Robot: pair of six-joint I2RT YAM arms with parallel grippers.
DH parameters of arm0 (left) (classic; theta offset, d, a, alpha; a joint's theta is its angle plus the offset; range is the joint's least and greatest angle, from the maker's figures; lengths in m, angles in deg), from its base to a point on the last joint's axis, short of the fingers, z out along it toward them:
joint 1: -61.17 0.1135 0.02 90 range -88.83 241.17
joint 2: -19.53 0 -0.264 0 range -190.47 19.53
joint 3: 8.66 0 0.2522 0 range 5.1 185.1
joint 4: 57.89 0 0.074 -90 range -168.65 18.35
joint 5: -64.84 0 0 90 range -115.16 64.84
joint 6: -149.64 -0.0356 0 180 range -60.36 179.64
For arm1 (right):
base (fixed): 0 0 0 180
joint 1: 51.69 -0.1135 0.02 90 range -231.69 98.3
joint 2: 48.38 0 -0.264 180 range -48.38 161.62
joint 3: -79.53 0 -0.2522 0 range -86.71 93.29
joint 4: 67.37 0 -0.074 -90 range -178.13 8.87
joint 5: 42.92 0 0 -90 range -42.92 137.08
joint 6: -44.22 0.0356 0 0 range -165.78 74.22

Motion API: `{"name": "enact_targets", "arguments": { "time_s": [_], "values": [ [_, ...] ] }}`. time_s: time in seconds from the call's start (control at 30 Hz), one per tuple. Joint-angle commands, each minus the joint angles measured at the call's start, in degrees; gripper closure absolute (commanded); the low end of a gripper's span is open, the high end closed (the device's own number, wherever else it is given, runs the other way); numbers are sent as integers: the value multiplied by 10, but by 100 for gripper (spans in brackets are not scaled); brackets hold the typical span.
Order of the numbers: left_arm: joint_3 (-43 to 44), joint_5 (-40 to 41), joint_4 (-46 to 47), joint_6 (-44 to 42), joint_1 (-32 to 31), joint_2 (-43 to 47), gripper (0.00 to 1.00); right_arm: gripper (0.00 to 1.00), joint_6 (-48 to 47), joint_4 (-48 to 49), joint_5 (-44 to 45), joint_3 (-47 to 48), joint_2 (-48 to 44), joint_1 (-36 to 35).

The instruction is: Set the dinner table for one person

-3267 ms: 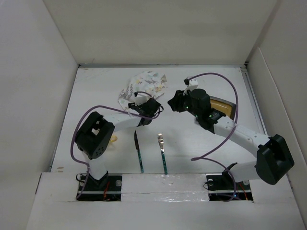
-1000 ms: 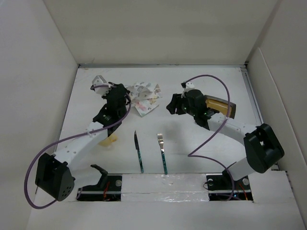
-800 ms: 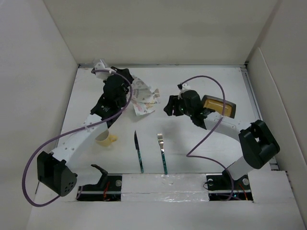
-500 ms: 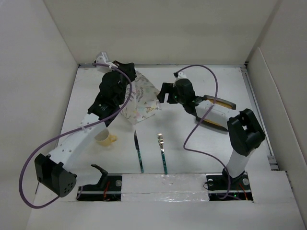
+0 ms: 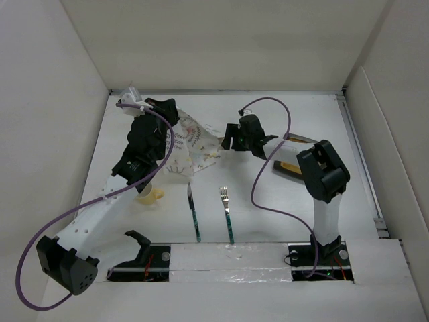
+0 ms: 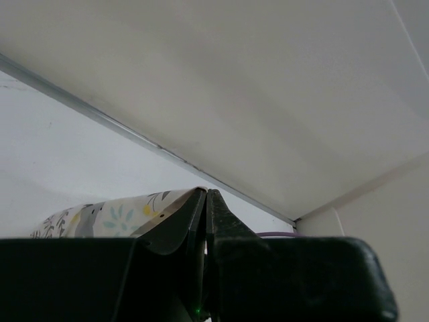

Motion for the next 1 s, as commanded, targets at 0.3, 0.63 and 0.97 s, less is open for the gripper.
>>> {"name": "enact_targets", "arguments": {
  "time_s": [0.3, 0.63, 0.97],
  "values": [
    [1, 16, 46, -28, 1, 16, 100, 51, 1, -53, 49, 19, 25, -41],
    [-17, 29, 62, -43, 1, 21, 100, 65, 6, -100, 106, 34, 32, -72],
    [-22, 53, 69, -60, 1, 15, 100, 100, -17, -121, 178, 82, -17, -32]
  ]
}}
